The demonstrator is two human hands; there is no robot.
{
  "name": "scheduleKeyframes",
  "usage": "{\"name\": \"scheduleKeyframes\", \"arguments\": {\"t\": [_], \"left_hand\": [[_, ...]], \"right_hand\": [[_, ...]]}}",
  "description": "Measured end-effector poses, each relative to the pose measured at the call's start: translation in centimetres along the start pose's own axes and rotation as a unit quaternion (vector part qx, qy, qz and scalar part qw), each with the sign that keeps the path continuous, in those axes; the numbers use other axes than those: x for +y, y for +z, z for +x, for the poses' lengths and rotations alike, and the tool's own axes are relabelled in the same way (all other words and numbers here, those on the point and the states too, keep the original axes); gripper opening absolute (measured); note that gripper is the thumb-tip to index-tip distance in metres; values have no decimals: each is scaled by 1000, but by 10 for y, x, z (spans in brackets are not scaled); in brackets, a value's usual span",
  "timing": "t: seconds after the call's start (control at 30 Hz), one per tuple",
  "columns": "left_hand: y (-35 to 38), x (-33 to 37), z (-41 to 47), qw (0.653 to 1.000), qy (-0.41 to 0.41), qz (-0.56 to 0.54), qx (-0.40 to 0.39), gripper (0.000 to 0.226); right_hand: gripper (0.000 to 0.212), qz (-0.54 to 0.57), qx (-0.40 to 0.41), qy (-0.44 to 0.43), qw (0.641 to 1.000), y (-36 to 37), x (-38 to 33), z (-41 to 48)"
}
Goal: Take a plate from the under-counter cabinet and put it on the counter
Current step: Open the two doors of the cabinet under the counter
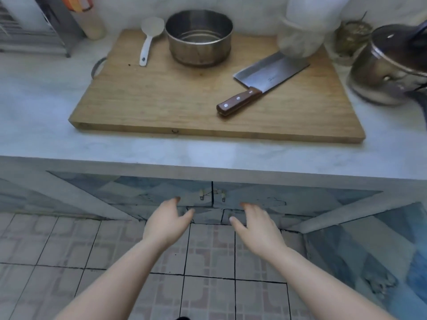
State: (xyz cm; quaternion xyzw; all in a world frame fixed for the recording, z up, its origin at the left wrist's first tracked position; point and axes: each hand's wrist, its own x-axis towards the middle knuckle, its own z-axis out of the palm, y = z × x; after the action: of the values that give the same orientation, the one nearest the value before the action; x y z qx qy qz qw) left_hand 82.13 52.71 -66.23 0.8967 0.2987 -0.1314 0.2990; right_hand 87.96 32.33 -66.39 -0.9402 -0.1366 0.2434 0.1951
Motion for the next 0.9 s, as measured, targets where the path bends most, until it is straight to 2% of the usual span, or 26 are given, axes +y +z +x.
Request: {"name": "scheduleKeyframes", "arguments": {"t": [0.23,0.4,0.47,0.53,0.6,0.7,0.8,0.9], "left_hand": [[55,-9,51,989,-25,-140,-29,62],[82,-13,76,982,-30,-178,-55,64],[86,-11,82,979,-23,-195,-54,54],[87,-11,86,978,-12,-202,-44,32],[87,-10,87,978,-1,-205,-37,24],[84,-8,85,981,4,-190,-44,28],[82,-10,84,988,24,-150,-35,44],[82,-16,79,991,43,-124,-38,47]], "right_hand": [[49,77,8,2,997,51,11,55],[50,111,20,13,994,78,19,81],[45,119,29,7,992,83,20,87],[38,128,38,0,991,86,20,91],[34,137,44,-2,990,87,17,92],[36,136,43,-6,990,90,13,93],[35,152,42,11,987,87,12,93],[33,168,36,17,985,88,15,86]]}}
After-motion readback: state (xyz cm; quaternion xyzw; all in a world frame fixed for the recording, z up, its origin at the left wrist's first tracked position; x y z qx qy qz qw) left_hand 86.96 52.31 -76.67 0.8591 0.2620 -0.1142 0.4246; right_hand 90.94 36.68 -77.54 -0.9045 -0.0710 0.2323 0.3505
